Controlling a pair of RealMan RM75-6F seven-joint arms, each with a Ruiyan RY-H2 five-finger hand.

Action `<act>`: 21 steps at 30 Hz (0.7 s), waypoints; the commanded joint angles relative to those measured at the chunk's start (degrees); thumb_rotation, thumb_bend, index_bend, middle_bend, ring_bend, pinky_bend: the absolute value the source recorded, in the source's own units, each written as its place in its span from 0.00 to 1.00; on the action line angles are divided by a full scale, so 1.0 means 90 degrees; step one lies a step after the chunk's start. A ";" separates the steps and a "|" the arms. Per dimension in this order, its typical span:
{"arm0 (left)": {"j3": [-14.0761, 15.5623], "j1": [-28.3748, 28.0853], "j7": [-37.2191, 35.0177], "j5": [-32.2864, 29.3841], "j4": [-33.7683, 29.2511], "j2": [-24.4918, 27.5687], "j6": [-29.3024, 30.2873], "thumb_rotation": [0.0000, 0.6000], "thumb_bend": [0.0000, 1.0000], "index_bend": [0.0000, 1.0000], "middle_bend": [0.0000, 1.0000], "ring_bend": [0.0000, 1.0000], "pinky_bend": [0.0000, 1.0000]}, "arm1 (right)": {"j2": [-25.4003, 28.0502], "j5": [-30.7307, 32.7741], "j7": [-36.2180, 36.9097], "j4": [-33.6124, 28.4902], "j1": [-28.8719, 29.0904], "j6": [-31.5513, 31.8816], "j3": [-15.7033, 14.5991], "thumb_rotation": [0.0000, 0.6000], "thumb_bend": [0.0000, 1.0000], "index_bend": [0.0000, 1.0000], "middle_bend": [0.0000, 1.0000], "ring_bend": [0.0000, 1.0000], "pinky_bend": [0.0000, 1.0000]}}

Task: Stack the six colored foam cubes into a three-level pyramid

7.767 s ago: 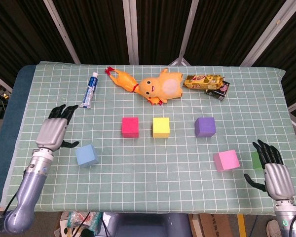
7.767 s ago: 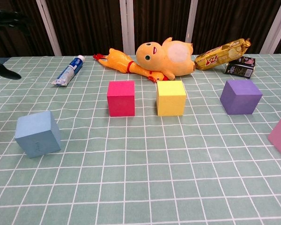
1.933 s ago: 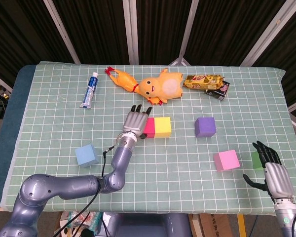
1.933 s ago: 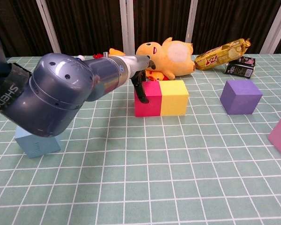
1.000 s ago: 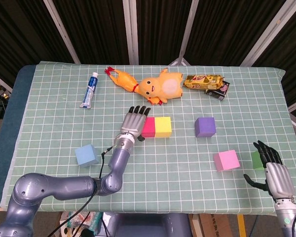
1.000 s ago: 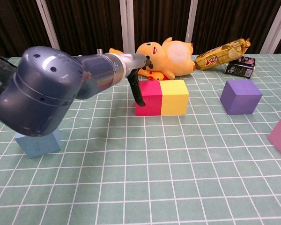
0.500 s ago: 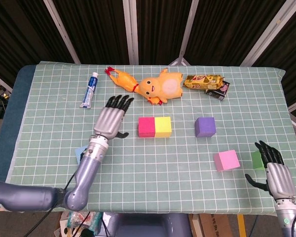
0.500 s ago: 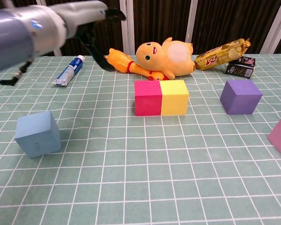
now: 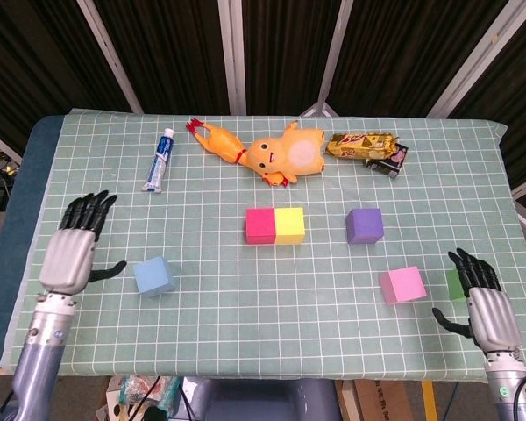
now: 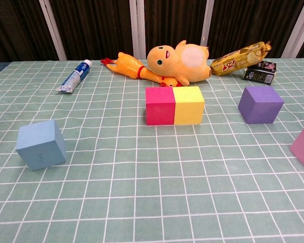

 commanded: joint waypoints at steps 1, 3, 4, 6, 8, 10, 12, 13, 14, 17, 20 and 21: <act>0.0240 0.0472 -0.0254 0.0419 -0.0076 0.0317 0.0371 1.00 0.11 0.00 0.02 0.00 0.02 | 0.0056 -0.0016 -0.0143 -0.0197 0.0175 -0.0181 0.0081 1.00 0.27 0.00 0.00 0.00 0.00; 0.0285 0.0618 -0.0357 0.0548 -0.0086 0.0430 0.0431 1.00 0.11 0.00 0.02 0.00 0.02 | 0.0093 0.0019 -0.0244 -0.0373 0.0338 -0.0365 0.0164 1.00 0.27 0.00 0.00 0.00 0.00; 0.0285 0.0675 -0.0409 0.0591 -0.0105 0.0505 0.0433 1.00 0.11 0.00 0.02 0.00 0.02 | 0.0124 0.0043 -0.0328 -0.0482 0.0475 -0.0519 0.0231 1.00 0.27 0.00 0.00 0.00 0.00; 0.0212 0.0744 -0.0542 0.0620 -0.0135 0.0601 0.0434 1.00 0.11 0.00 0.02 0.00 0.02 | 0.0170 0.0134 -0.0516 -0.0624 0.0743 -0.0814 0.0376 1.00 0.27 0.00 0.00 0.00 0.00; 0.0148 0.0786 -0.0666 0.0633 -0.0169 0.0673 0.0373 1.00 0.11 0.00 0.02 0.00 0.02 | 0.0186 0.0255 -0.0720 -0.0742 0.1095 -0.1182 0.0573 1.00 0.27 0.00 0.00 0.00 0.00; 0.0104 0.0818 -0.0761 0.0650 -0.0199 0.0722 0.0321 1.00 0.11 0.00 0.02 0.00 0.02 | 0.0141 0.0374 -0.0935 -0.0738 0.1451 -0.1510 0.0783 1.00 0.27 0.00 0.00 0.00 0.00; 0.0061 0.0856 -0.0822 0.0664 -0.0217 0.0767 0.0256 1.00 0.11 0.00 0.02 0.00 0.02 | 0.0034 0.0602 -0.1194 -0.0618 0.1920 -0.1991 0.1013 1.00 0.27 0.00 0.00 0.00 0.00; 0.0038 0.0880 -0.0846 0.0670 -0.0225 0.0787 0.0221 1.00 0.11 0.00 0.02 0.00 0.02 | -0.0038 0.0731 -0.1314 -0.0508 0.2174 -0.2260 0.1116 1.00 0.27 0.00 0.00 0.00 0.00; 0.0020 0.0894 -0.0860 0.0673 -0.0230 0.0799 0.0199 1.00 0.11 0.00 0.02 0.00 0.02 | -0.0083 0.0825 -0.1380 -0.0424 0.2320 -0.2419 0.1170 1.00 0.27 0.00 0.00 0.00 0.00; -0.0060 0.0955 -0.0898 0.0690 -0.0245 0.0841 0.0140 1.00 0.11 0.00 0.02 0.00 0.02 | -0.0332 0.1265 -0.1633 0.0006 0.2881 -0.3013 0.1348 1.00 0.27 0.00 0.00 0.00 0.00; -0.0153 0.1024 -0.0923 0.0711 -0.0270 0.0884 0.0103 1.00 0.11 0.00 0.02 0.00 0.02 | -0.0627 0.1845 -0.1765 0.0489 0.3341 -0.3485 0.1468 1.00 0.27 0.00 0.00 0.00 0.00; -0.0172 0.1038 -0.0930 0.0713 -0.0275 0.0892 0.0092 1.00 0.11 0.00 0.02 0.00 0.02 | -0.0684 0.1960 -0.1810 0.0599 0.3428 -0.3570 0.1474 1.00 0.27 0.00 0.00 0.00 0.00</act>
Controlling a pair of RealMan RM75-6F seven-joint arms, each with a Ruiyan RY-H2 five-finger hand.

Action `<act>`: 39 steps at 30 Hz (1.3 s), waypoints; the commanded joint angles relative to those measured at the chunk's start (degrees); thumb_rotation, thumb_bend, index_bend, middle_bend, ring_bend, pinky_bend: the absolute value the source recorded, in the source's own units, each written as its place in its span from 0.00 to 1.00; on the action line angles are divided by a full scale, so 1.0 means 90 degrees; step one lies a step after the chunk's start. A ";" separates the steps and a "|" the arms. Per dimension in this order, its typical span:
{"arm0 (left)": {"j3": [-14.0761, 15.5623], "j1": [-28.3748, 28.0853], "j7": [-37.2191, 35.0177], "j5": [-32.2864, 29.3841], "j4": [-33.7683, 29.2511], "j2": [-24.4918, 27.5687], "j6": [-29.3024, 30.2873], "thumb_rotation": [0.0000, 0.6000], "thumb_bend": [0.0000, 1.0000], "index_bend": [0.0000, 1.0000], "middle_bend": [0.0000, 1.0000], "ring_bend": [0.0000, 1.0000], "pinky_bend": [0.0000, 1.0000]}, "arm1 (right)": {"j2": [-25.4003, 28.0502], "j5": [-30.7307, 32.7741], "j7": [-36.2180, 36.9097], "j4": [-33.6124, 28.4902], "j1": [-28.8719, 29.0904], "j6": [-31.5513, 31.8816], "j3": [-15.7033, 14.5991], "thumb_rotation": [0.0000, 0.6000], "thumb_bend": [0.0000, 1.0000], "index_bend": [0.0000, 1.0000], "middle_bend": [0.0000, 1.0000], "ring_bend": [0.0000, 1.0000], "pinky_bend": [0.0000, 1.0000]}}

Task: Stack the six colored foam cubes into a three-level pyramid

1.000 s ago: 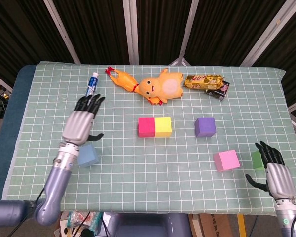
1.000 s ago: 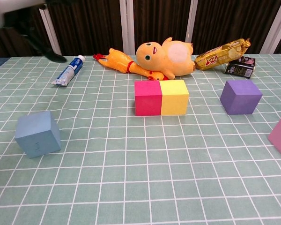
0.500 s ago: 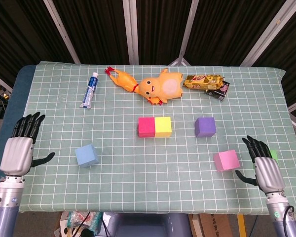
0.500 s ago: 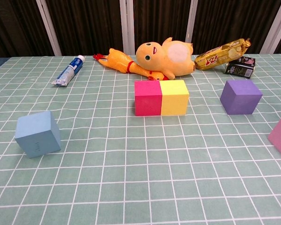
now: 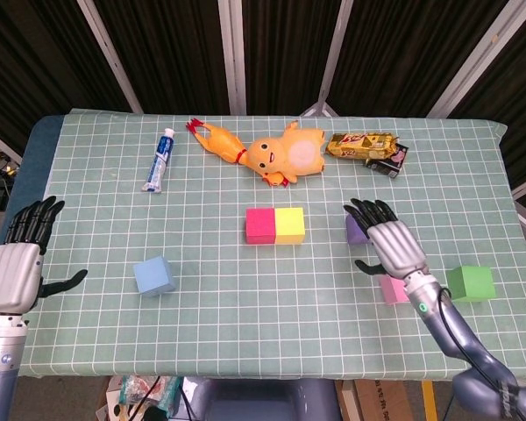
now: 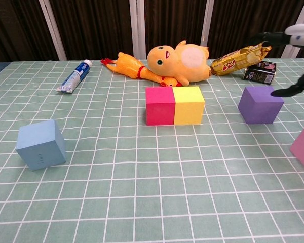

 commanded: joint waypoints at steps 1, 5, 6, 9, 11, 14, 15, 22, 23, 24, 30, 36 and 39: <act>-0.0069 0.0050 -0.0028 0.0009 -0.0020 0.0034 -0.0032 1.00 0.11 0.00 0.02 0.00 0.02 | -0.0408 0.0713 -0.0329 0.0651 0.0559 -0.0609 0.0214 1.00 0.27 0.00 0.00 0.00 0.00; -0.0171 0.0108 -0.0073 -0.0031 -0.0020 0.0070 -0.0089 1.00 0.11 0.00 0.02 0.00 0.02 | -0.0668 0.1171 -0.0450 0.1084 0.0843 -0.0799 0.0229 1.00 0.27 0.00 0.01 0.00 0.00; -0.0204 0.0124 -0.0086 -0.0048 -0.0019 0.0078 -0.0112 1.00 0.11 0.00 0.02 0.00 0.02 | -0.0729 0.1258 -0.0484 0.1184 0.0904 -0.0817 0.0216 1.00 0.27 0.00 0.01 0.00 0.00; -0.0278 0.0162 -0.0113 -0.0073 -0.0019 0.0093 -0.0180 1.00 0.11 0.00 0.02 0.00 0.02 | -0.0853 0.1435 -0.0606 0.1482 0.1062 -0.0923 0.0130 1.00 0.27 0.00 0.03 0.00 0.00; -0.0320 0.0183 -0.0122 -0.0053 -0.0020 0.0097 -0.0208 1.00 0.11 0.00 0.02 0.00 0.02 | -0.0900 0.1546 -0.0676 0.1644 0.1155 -0.1029 0.0061 1.00 0.27 0.00 0.05 0.00 0.00; -0.0382 0.0220 -0.0105 -0.0034 -0.0013 0.0094 -0.0241 1.00 0.11 0.00 0.02 0.00 0.02 | -0.0957 0.1755 -0.0748 0.1824 0.1258 -0.1190 -0.0063 1.00 0.27 0.00 0.09 0.00 0.00; -0.0406 0.0233 -0.0102 -0.0038 -0.0008 0.0091 -0.0255 1.00 0.11 0.00 0.02 0.00 0.02 | -0.0968 0.1819 -0.0776 0.1866 0.1286 -0.1237 -0.0117 1.00 0.27 0.00 0.11 0.00 0.00; -0.0533 0.0303 -0.0108 -0.0077 0.0022 0.0075 -0.0403 1.00 0.11 0.00 0.02 0.00 0.02 | -0.1112 0.2112 -0.0933 0.2153 0.1416 -0.1292 -0.0397 1.00 0.27 0.00 0.17 0.01 0.00; -0.0543 0.0309 -0.0110 -0.0075 0.0023 0.0074 -0.0418 1.00 0.11 0.00 0.02 0.00 0.02 | -0.1135 0.2146 -0.0939 0.2205 0.1429 -0.1287 -0.0409 1.00 0.27 0.00 0.18 0.02 0.00; -0.0556 0.0319 -0.0114 -0.0076 0.0028 0.0071 -0.0443 1.00 0.11 0.00 0.02 0.00 0.02 | -0.1170 0.2200 -0.0947 0.2287 0.1453 -0.1286 -0.0422 1.00 0.27 0.00 0.20 0.03 0.00; -0.0616 0.0363 -0.0136 -0.0079 0.0033 0.0051 -0.0538 1.00 0.11 0.00 0.02 0.00 0.02 | -0.1288 0.2355 -0.0919 0.2598 0.1529 -0.1292 -0.0471 1.00 0.27 0.00 0.23 0.06 0.00; -0.0672 0.0414 -0.0117 -0.0046 0.0025 0.0036 -0.0604 1.00 0.11 0.00 0.02 0.00 0.02 | -0.1303 0.2392 -0.0945 0.2765 0.1550 -0.1317 -0.0619 1.00 0.27 0.00 0.25 0.08 0.00; -0.0707 0.0441 -0.0117 -0.0009 0.0017 0.0038 -0.0610 1.00 0.11 0.00 0.02 0.00 0.02 | -0.1289 0.2422 -0.0952 0.2829 0.1549 -0.1294 -0.0664 1.00 0.27 0.00 0.29 0.11 0.00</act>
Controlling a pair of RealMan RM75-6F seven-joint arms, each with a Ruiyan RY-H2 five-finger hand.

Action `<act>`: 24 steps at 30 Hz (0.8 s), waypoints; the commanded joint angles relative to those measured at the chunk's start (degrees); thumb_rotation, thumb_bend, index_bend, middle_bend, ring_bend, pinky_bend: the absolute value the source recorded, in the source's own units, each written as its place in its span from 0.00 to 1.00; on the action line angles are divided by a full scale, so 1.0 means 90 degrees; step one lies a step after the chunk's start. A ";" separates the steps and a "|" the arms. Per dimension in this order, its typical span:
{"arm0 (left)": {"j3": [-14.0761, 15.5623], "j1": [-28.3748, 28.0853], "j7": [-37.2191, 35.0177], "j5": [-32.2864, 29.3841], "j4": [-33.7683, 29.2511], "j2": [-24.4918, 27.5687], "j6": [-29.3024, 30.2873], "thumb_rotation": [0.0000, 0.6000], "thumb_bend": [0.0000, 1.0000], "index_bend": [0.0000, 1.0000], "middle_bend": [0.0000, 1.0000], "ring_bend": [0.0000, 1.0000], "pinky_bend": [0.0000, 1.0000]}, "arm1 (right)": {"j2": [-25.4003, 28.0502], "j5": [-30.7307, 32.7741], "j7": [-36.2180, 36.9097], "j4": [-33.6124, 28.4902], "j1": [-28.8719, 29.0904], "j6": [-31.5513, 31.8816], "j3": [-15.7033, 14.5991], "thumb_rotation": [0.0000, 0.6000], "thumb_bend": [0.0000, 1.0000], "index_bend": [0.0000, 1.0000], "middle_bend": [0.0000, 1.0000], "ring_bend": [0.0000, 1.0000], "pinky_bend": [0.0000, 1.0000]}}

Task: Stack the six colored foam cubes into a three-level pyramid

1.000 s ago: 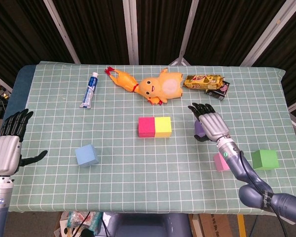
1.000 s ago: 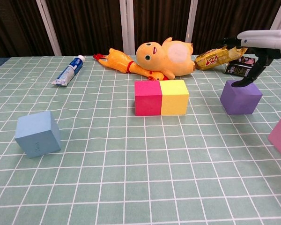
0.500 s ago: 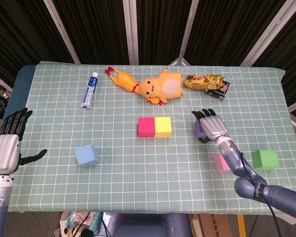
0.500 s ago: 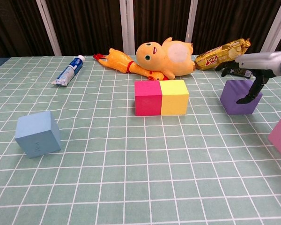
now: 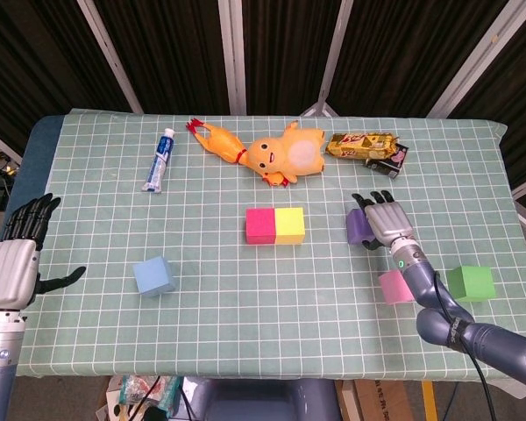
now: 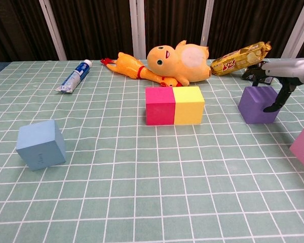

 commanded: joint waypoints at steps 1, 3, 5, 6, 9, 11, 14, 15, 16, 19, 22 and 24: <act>-0.0030 0.0022 0.0001 0.0025 -0.0009 0.0003 -0.0003 1.00 0.11 0.00 0.02 0.00 0.02 | 0.0017 0.0023 0.0010 0.0036 -0.0008 0.0041 -0.0025 1.00 0.27 0.00 0.31 0.13 0.00; -0.0047 0.0037 0.0005 0.0036 -0.0012 0.0005 -0.0018 1.00 0.11 0.00 0.02 0.00 0.02 | 0.0027 0.0023 0.0030 0.0039 -0.0020 0.0087 -0.0030 1.00 0.27 0.00 0.34 0.18 0.00; -0.0052 0.0054 0.0009 0.0055 -0.0018 0.0004 -0.0048 1.00 0.11 0.00 0.02 0.00 0.02 | 0.0027 0.0013 0.0043 0.0046 -0.0039 0.0158 -0.0043 1.00 0.27 0.00 0.38 0.24 0.00; -0.0054 0.0059 0.0012 0.0065 -0.0020 0.0003 -0.0056 1.00 0.11 0.00 0.02 0.00 0.02 | 0.0025 0.0001 0.0042 0.0052 -0.0045 0.0188 -0.0048 1.00 0.27 0.00 0.40 0.27 0.00; -0.0071 0.0082 0.0019 0.0105 -0.0042 0.0001 -0.0074 1.00 0.11 0.00 0.02 0.00 0.02 | -0.0001 -0.0060 0.0052 0.0091 -0.0065 0.0277 -0.0070 1.00 0.27 0.00 0.41 0.28 0.00; -0.0090 0.0103 0.0018 0.0122 -0.0056 0.0007 -0.0074 1.00 0.11 0.00 0.02 0.00 0.02 | -0.0009 -0.0080 0.0063 0.0102 -0.0065 0.0301 -0.0072 1.00 0.27 0.00 0.41 0.28 0.00; -0.0125 0.0127 0.0002 0.0130 -0.0070 0.0020 -0.0080 1.00 0.11 0.00 0.02 0.00 0.02 | 0.0001 -0.0120 0.0097 0.0055 -0.0047 0.0327 -0.0044 1.00 0.27 0.00 0.41 0.28 0.00; -0.0133 0.0134 -0.0003 0.0135 -0.0071 0.0024 -0.0089 1.00 0.11 0.00 0.02 0.00 0.02 | 0.0011 -0.0147 0.0107 0.0032 -0.0033 0.0335 -0.0030 1.00 0.27 0.00 0.41 0.28 0.00; -0.0139 0.0141 -0.0009 0.0141 -0.0073 0.0028 -0.0100 1.00 0.11 0.00 0.02 0.00 0.02 | 0.0018 -0.0182 0.0115 0.0010 -0.0012 0.0340 -0.0013 1.00 0.27 0.00 0.41 0.28 0.00; -0.0152 0.0158 -0.0020 0.0160 -0.0066 0.0035 -0.0129 1.00 0.11 0.00 0.02 0.00 0.02 | 0.0053 -0.0272 0.0163 -0.0053 0.0055 0.0296 0.0035 1.00 0.27 0.00 0.41 0.28 0.00; -0.0176 0.0174 -0.0039 0.0169 -0.0073 0.0043 -0.0148 1.00 0.11 0.00 0.02 0.00 0.02 | 0.0089 -0.0392 0.0232 -0.0104 0.0123 0.0228 0.0072 1.00 0.27 0.00 0.41 0.28 0.00; -0.0197 0.0184 -0.0051 0.0168 -0.0073 0.0046 -0.0153 1.00 0.11 0.00 0.02 0.00 0.02 | 0.0114 -0.0524 0.0316 -0.0135 0.0172 0.0169 0.0103 1.00 0.27 0.00 0.41 0.28 0.00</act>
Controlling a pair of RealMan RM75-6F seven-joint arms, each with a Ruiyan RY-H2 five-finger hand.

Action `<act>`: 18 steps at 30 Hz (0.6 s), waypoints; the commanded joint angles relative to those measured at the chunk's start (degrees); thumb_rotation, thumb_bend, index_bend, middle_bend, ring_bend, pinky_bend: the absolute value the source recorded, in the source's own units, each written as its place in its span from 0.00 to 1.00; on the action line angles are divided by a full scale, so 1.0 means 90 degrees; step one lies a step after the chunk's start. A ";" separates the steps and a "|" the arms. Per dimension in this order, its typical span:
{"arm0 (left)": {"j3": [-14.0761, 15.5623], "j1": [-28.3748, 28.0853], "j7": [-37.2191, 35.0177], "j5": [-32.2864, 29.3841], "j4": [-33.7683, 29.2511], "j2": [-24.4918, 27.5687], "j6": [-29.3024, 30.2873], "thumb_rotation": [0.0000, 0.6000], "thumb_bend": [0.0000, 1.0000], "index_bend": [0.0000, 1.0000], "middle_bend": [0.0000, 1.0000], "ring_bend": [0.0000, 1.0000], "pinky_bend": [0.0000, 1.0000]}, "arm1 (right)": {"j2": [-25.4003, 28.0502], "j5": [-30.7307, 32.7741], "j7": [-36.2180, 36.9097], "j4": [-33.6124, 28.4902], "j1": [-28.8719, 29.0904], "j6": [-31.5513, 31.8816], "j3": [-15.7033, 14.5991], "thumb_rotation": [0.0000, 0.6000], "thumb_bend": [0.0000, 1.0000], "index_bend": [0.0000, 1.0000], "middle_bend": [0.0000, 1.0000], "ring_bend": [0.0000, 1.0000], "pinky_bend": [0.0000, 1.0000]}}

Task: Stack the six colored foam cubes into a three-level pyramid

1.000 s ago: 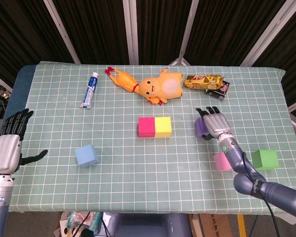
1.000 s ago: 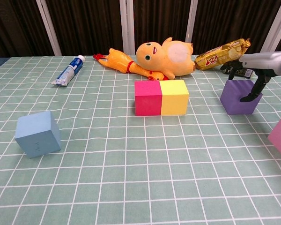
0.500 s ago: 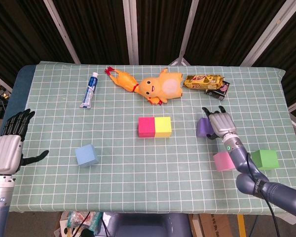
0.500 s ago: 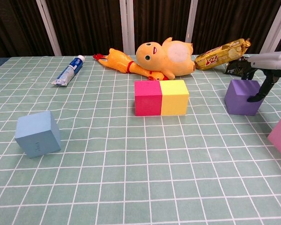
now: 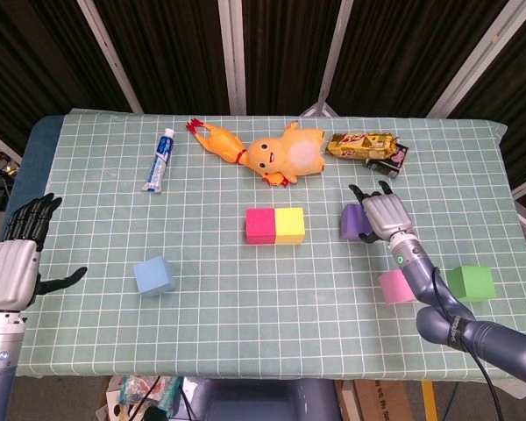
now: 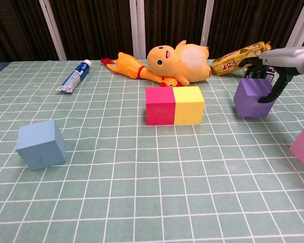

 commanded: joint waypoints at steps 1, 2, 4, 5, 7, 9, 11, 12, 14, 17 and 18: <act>-0.0016 0.0011 -0.0013 -0.0005 0.0001 0.0005 -0.0008 1.00 0.11 0.00 0.02 0.00 0.02 | 0.0043 -0.0193 0.0118 -0.0058 0.0078 -0.0088 0.0045 1.00 0.27 0.00 0.41 0.28 0.00; -0.0022 0.0015 -0.0017 -0.0004 0.0003 0.0008 -0.0013 1.00 0.11 0.00 0.02 0.00 0.02 | 0.0046 -0.0261 0.0149 -0.0065 0.0101 -0.0125 0.0045 1.00 0.27 0.00 0.41 0.28 0.00; -0.0034 0.0022 -0.0023 -0.0001 0.0005 0.0011 -0.0028 1.00 0.11 0.00 0.02 0.00 0.02 | 0.0063 -0.0427 0.0210 -0.0065 0.0159 -0.0213 0.0039 1.00 0.27 0.00 0.41 0.28 0.00; -0.0040 0.0026 -0.0023 0.0002 0.0005 0.0011 -0.0036 1.00 0.11 0.00 0.02 0.00 0.02 | 0.0070 -0.0515 0.0231 -0.0062 0.0193 -0.0255 0.0030 1.00 0.27 0.00 0.41 0.28 0.00; -0.0048 0.0033 -0.0020 0.0005 0.0009 0.0011 -0.0052 1.00 0.11 0.00 0.02 0.00 0.02 | 0.0075 -0.0615 0.0255 -0.0059 0.0245 -0.0333 0.0009 1.00 0.27 0.00 0.41 0.28 0.00; -0.0059 0.0041 -0.0024 0.0008 0.0005 0.0011 -0.0068 1.00 0.11 0.00 0.02 0.00 0.02 | 0.0055 -0.0644 0.0254 -0.0048 0.0312 -0.0420 -0.0007 1.00 0.27 0.00 0.41 0.28 0.00; -0.0073 0.0050 -0.0030 0.0008 -0.0010 0.0013 -0.0072 1.00 0.11 0.00 0.02 0.00 0.02 | 0.0038 -0.0617 0.0243 -0.0048 0.0376 -0.0508 -0.0014 1.00 0.27 0.00 0.41 0.28 0.00; -0.0084 0.0057 -0.0040 0.0004 -0.0018 0.0018 -0.0073 1.00 0.11 0.00 0.02 0.00 0.02 | 0.0026 -0.0592 0.0221 -0.0044 0.0412 -0.0535 -0.0016 1.00 0.27 0.00 0.41 0.28 0.00; -0.0104 0.0066 -0.0059 -0.0005 -0.0029 0.0032 -0.0078 1.00 0.11 0.00 0.02 0.00 0.02 | -0.0016 -0.0549 0.0195 -0.0047 0.0468 -0.0558 -0.0010 1.00 0.27 0.00 0.41 0.28 0.00; -0.0128 0.0078 -0.0085 -0.0029 -0.0032 0.0052 -0.0093 1.00 0.11 0.00 0.02 0.00 0.02 | -0.0067 -0.0486 0.0117 -0.0054 0.0537 -0.0566 -0.0027 1.00 0.27 0.00 0.41 0.28 0.00; -0.0136 0.0081 -0.0099 -0.0041 -0.0028 0.0060 -0.0107 1.00 0.11 0.00 0.02 0.00 0.02 | -0.0086 -0.0460 0.0075 -0.0053 0.0566 -0.0564 -0.0037 1.00 0.27 0.00 0.41 0.28 0.00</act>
